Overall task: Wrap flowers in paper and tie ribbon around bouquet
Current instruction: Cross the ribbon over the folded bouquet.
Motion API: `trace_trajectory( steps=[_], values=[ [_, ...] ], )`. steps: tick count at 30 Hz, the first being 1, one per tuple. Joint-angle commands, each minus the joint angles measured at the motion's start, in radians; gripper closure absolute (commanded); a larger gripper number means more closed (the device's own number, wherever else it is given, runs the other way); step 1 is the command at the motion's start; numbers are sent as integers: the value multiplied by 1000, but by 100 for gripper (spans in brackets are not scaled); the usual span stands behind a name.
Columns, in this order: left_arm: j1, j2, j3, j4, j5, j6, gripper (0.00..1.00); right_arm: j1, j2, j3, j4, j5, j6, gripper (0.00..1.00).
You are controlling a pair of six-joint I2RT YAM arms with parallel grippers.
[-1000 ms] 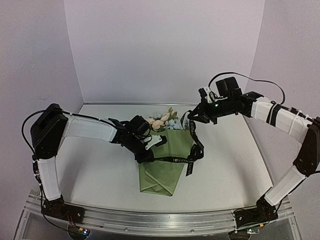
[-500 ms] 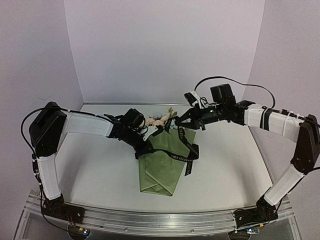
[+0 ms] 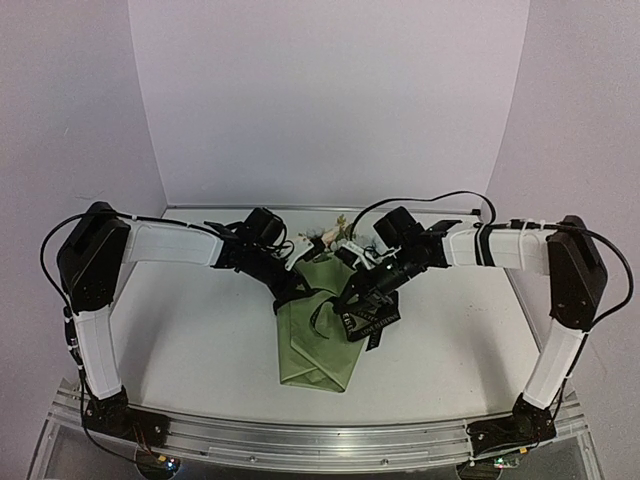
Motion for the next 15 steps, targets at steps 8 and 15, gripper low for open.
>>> trace_trajectory(
  steps=[8,15],
  values=[
    [1,-69,38,10,34,0,100,66,125,120,-65,436,13,100],
    [1,-95,20,11,65,-1,100,83,188,155,-51,619,90,100]
  ],
)
